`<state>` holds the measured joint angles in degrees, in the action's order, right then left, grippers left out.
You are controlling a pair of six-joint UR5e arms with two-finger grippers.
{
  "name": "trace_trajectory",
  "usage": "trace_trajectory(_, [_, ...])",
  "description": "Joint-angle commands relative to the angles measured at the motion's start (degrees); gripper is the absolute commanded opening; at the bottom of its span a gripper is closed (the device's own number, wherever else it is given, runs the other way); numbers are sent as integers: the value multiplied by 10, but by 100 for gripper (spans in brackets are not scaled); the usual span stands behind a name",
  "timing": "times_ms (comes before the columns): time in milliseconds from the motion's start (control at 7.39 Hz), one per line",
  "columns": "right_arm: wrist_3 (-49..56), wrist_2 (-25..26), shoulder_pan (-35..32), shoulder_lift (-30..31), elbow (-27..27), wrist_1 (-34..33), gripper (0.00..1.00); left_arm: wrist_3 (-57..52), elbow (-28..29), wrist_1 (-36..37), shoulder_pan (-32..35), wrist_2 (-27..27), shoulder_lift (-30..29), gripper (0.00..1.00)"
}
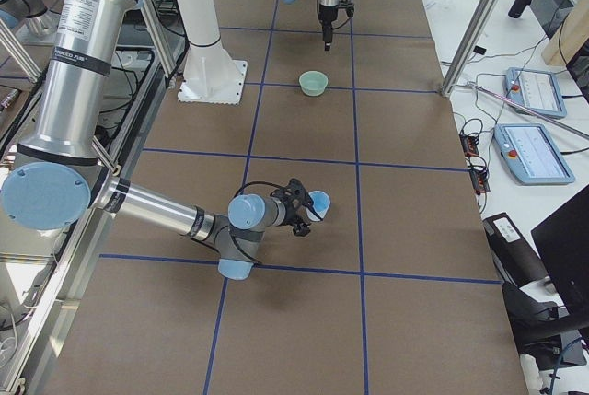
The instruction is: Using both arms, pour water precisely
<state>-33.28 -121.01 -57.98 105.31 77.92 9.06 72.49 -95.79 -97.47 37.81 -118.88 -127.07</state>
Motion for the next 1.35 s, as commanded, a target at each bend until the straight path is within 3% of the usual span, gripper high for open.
trace_trajectory(0, [-8, 64, 39, -1, -1, 14, 99, 0, -1, 0, 2, 0, 0, 99])
trace_trajectory(406, [-11, 120, 60, -1, -4, 38, 98, -1, -1, 0, 2, 0, 0, 99])
trace_trajectory(677, [-12, 137, 66, -24, -55, 96, 97, -2, -1, 0, 8, -1, 1, 99])
trace_trajectory(1218, [-28, 195, 104, -33, -58, 98, 96, -2, -2, 1, 10, -1, 2, 99])
